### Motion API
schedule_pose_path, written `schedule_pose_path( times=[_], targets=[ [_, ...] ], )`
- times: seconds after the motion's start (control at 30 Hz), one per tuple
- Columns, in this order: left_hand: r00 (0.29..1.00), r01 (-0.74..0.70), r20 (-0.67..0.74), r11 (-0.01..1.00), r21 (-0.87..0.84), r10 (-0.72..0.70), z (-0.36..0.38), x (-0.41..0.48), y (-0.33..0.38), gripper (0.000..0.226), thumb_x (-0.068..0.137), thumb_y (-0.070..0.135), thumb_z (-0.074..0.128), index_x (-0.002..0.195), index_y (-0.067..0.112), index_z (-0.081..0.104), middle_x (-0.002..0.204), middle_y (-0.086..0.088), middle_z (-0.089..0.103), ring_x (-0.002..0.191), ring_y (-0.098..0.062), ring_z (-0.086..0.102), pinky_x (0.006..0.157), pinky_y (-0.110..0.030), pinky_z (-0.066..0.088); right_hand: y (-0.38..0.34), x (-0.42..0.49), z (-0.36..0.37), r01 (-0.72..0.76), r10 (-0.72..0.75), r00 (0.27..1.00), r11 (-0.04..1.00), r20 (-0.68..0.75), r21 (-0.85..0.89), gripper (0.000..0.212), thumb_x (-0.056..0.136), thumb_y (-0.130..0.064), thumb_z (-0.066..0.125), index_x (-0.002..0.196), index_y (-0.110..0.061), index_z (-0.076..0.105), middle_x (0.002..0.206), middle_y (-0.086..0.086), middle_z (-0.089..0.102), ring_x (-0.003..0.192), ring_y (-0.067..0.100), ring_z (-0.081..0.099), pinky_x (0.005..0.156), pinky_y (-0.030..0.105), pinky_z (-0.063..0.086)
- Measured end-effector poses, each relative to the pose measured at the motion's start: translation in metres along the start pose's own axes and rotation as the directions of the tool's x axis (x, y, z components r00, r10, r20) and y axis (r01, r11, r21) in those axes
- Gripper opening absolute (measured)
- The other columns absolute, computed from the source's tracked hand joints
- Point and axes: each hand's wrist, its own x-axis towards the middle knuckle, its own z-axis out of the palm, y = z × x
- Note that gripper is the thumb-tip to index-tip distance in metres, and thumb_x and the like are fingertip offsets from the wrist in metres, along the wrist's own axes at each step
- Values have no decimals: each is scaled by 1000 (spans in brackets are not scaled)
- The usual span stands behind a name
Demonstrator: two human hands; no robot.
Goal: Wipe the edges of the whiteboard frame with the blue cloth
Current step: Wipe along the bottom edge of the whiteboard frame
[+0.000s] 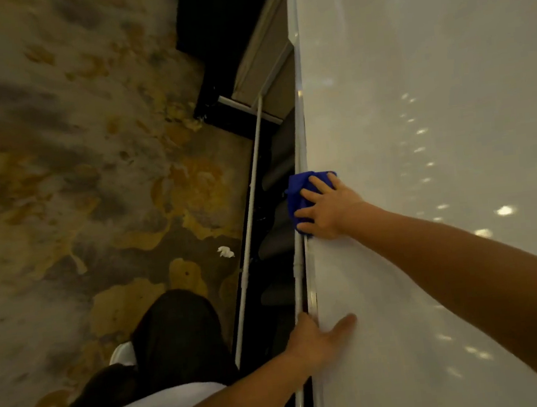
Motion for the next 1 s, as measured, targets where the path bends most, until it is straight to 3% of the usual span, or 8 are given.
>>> schedule_pose_path(
  times=[0.07,0.17,0.37,0.53,0.6,0.7,0.87,1.0],
  targets=[
    [1000,-3,-24,1000,-25,2,-4,17,8,103,43,74,78,125,19,48,118,4,62,102,-11,63,84,-26,57,0,4,1,38,-38,999,999,-36,-13,57,98,-62,18,151,-44,27,167,5,9,151,40,-7,118,63,-4],
    [999,-39,-31,996,-78,37,-7,38,39,67,61,61,83,111,24,56,114,3,67,94,-8,66,70,-21,58,9,8,5,56,-56,997,998,-45,6,58,98,-64,20,152,-42,28,167,4,11,151,39,-5,118,63,-6],
    [994,-33,-105,999,1,33,-20,97,152,63,67,61,78,107,22,51,110,1,62,89,-11,62,51,-21,50,84,71,-16,-26,28,995,1000,-93,16,59,99,-63,18,153,-41,25,167,4,8,152,37,-6,117,63,-7],
    [995,-4,-102,990,139,18,-39,144,229,115,36,79,79,130,23,43,112,11,54,99,-14,57,77,-31,54,139,146,-49,-127,127,991,992,-46,19,63,98,-64,17,155,-36,21,167,6,3,151,38,-11,116,64,-11],
    [991,-6,-125,958,287,44,-51,166,252,122,44,76,79,142,17,37,124,8,51,111,-17,55,89,-34,53,140,164,-55,-9,10,1000,1000,-23,22,63,98,-65,19,154,-37,27,167,4,11,152,37,-7,116,64,-8],
    [994,4,-105,963,268,25,-51,177,270,134,31,80,80,142,14,42,139,-2,53,121,-24,57,96,-42,53,145,168,-49,234,-236,971,969,-24,-79,60,97,-66,25,148,-39,39,160,-2,32,151,34,7,117,59,8],
    [977,48,-211,968,245,5,-46,195,294,125,37,90,59,137,17,40,121,4,54,93,-12,54,53,-20,46,234,206,-74,-59,59,987,998,-152,4,58,99,-59,26,154,-37,27,166,4,15,152,37,1,118,61,-2],
    [975,-8,-223,997,81,26,-51,213,332,69,62,73,71,101,22,47,91,15,52,74,-4,56,45,-18,44,227,225,-80,-18,17,998,1000,-61,-18,59,98,-61,29,152,-37,34,164,3,21,151,38,6,116,62,0]
  ],
)
